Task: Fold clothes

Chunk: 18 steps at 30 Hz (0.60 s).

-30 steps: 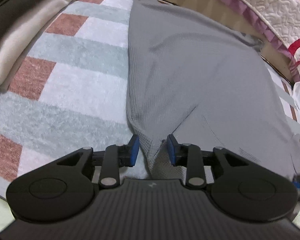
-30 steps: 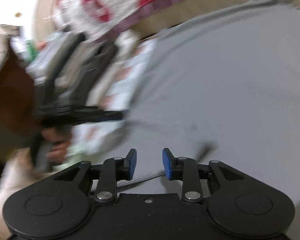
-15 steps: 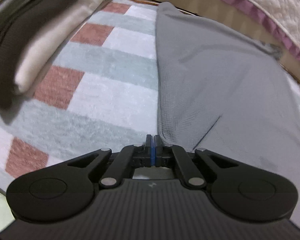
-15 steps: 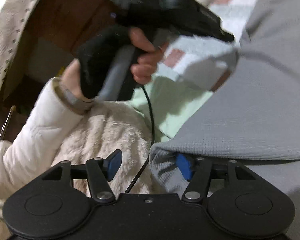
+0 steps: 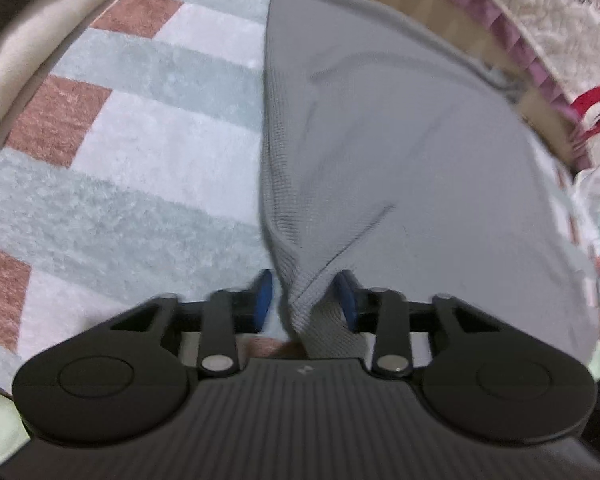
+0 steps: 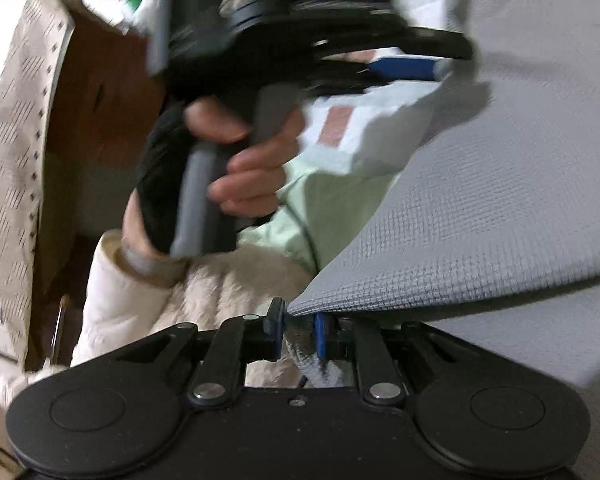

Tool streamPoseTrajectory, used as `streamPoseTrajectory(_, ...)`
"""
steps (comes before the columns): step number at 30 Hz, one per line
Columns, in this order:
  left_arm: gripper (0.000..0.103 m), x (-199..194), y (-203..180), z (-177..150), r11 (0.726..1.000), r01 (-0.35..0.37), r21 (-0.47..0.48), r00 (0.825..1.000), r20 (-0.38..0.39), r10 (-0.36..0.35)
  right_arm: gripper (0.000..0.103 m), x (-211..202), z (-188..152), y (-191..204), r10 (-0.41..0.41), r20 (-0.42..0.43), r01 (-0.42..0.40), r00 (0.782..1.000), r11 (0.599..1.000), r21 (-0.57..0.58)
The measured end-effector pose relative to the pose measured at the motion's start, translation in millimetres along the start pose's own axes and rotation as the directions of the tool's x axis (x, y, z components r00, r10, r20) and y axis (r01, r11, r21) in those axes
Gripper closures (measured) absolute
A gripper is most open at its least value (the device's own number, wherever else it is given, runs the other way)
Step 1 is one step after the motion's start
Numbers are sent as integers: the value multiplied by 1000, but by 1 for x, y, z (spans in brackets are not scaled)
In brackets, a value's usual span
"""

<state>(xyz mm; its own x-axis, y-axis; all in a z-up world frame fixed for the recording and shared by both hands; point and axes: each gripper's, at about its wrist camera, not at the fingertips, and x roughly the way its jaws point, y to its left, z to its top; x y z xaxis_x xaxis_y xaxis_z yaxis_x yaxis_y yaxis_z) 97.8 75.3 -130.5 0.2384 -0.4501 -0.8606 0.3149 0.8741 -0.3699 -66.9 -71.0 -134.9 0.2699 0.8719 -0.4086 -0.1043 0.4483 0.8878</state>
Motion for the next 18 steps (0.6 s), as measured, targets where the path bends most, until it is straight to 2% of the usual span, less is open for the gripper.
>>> streamPoseTrajectory(2,98,-1,-3,0,999,-39,37,999,10,39,84,2,0,0,14,-11,-14,1000,1000,-3)
streamPoseTrajectory(7,97,-1,-1,0,998,-59,26,998,10,59,84,9,-3,-4,13,-50,-11,999,999,35)
streamPoseTrajectory(9,96,-2,1,0,997,-75,21,997,15,75,80,1,-3,-6,28,-50,-26,998,999,42)
streamPoseTrajectory(11,92,-6,1,1,993,-112,23,993,44,111,67,-10,-1,-9,48,-47,-46,998,998,43)
streamPoseTrajectory(12,93,-9,1,1,991,-133,29,989,61,132,66,-16,-1,-10,59,-45,-57,997,997,43)
streamPoseTrajectory(13,93,-14,-4,1,982,-175,66,980,104,168,62,-22,0,-11,69,-44,-67,997,997,44)
streamPoseTrajectory(14,91,-21,-11,0,971,-206,119,969,166,185,53,-27,0,-12,79,-42,-77,996,996,44)
streamPoseTrajectory(15,89,-28,-16,-1,975,-174,142,969,198,144,50,-33,1,-13,89,-41,-88,995,995,45)
streamPoseTrajectory(17,74,-41,-27,-3,976,-111,189,964,260,59,49,-44,2,-16,110,-37,-108,993,993,46)
streamPoseTrajectory(18,74,-47,-32,-5,973,-81,214,957,288,16,49,-50,3,-17,120,-36,-118,992,992,46)
